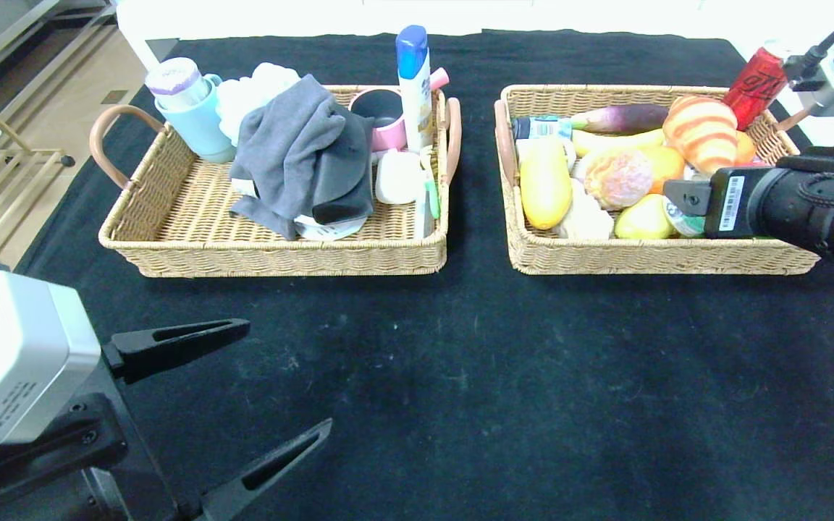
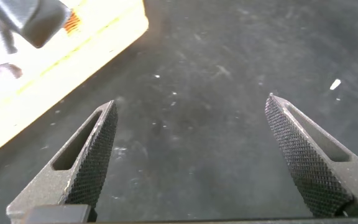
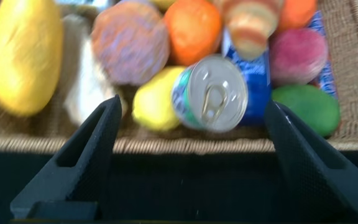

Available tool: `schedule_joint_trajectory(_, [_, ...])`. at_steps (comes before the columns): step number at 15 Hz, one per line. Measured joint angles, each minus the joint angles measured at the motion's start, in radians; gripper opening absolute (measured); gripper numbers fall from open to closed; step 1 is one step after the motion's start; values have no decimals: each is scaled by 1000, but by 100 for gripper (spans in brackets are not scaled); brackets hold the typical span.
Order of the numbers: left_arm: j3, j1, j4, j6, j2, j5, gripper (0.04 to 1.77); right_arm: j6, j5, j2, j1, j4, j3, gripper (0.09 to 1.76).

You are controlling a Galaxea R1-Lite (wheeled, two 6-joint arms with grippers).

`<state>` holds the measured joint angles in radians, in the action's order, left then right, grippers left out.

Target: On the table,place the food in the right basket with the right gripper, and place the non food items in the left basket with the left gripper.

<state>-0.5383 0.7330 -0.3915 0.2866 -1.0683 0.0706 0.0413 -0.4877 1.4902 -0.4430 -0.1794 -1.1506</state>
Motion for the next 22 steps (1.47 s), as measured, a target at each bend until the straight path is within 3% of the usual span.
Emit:
schedule_joint_trajectory(5, [-26, -133, -1, -58, -9, -9, 172, -54, 129, -202, -33, 3, 207, 169])
schedule_joint_trajectory(8, [-36, -194, 5, -60, 20, 12, 172, -119, 190, -353, -35, 80, 281, 169])
schedule_joint_trajectory(10, [-34, -225, 52, -59, 71, 30, 172, -128, 255, -471, -34, 229, 297, 170])
schedule_joint_trajectory(14, [-54, -330, 269, -60, 225, 42, 172, -147, 324, -717, -36, 601, 292, 170])
schedule_joint_trajectory(19, [-100, -466, 455, -56, 450, 37, 172, -157, 474, -958, 76, 1027, 124, 170])
schedule_joint_trajectory(22, [-176, -539, 620, -45, 563, 29, 172, -147, 496, -1034, 174, 1088, 63, 170])
